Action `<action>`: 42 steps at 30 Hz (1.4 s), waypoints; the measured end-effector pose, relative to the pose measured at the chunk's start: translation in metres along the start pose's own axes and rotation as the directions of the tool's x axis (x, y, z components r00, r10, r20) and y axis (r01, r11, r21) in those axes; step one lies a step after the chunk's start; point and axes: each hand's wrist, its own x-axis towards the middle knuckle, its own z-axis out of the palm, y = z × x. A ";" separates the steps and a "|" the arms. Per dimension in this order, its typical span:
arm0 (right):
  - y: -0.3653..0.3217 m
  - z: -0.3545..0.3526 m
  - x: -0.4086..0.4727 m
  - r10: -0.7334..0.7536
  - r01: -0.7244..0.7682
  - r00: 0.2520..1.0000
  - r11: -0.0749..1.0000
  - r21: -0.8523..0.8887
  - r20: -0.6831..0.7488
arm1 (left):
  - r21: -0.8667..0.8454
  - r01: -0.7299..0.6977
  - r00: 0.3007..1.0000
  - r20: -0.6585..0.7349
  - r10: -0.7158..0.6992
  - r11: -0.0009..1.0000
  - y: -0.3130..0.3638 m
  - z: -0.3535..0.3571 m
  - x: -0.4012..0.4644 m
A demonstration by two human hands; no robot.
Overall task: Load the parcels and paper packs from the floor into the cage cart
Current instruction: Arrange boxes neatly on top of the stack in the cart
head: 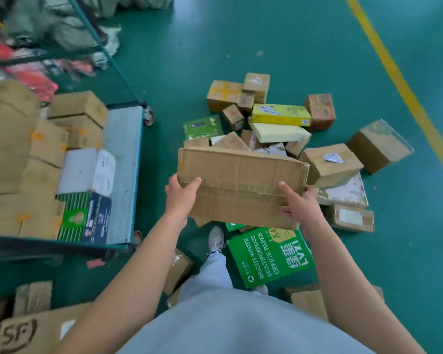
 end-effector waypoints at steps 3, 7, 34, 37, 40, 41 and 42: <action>-0.016 0.023 -0.011 -0.040 0.046 0.997 0.996 -0.083 0.066 | -0.124 0.047 0.998 -0.039 -0.052 0.991 -0.015 -0.035 -0.004; -0.039 0.063 -0.021 -0.075 0.103 0.984 0.979 -0.174 0.160 | -0.263 0.083 0.988 -0.104 -0.113 0.961 -0.032 -0.077 0.000; -0.285 0.512 0.091 -0.063 0.210 0.911 0.921 -0.328 0.407 | -0.684 0.163 0.850 -0.268 -0.453 0.711 0.032 -0.369 0.289; -0.308 0.544 0.101 -0.041 0.216 0.891 0.914 -0.342 0.453 | -0.713 0.145 0.824 -0.297 -0.483 0.686 0.036 -0.391 0.301; -0.330 0.579 0.110 -0.044 0.233 0.870 0.914 -0.331 0.491 | -0.725 0.142 0.791 -0.326 -0.517 0.674 0.040 -0.409 0.320; -0.337 0.591 0.114 -0.039 0.237 0.866 0.910 -0.341 0.498 | -0.730 0.142 0.787 -0.327 -0.524 0.668 0.041 -0.415 0.329; -0.341 0.597 0.114 -0.031 0.235 0.866 0.907 -0.349 0.500 | -0.727 0.149 0.785 -0.326 -0.527 0.670 0.042 -0.417 0.333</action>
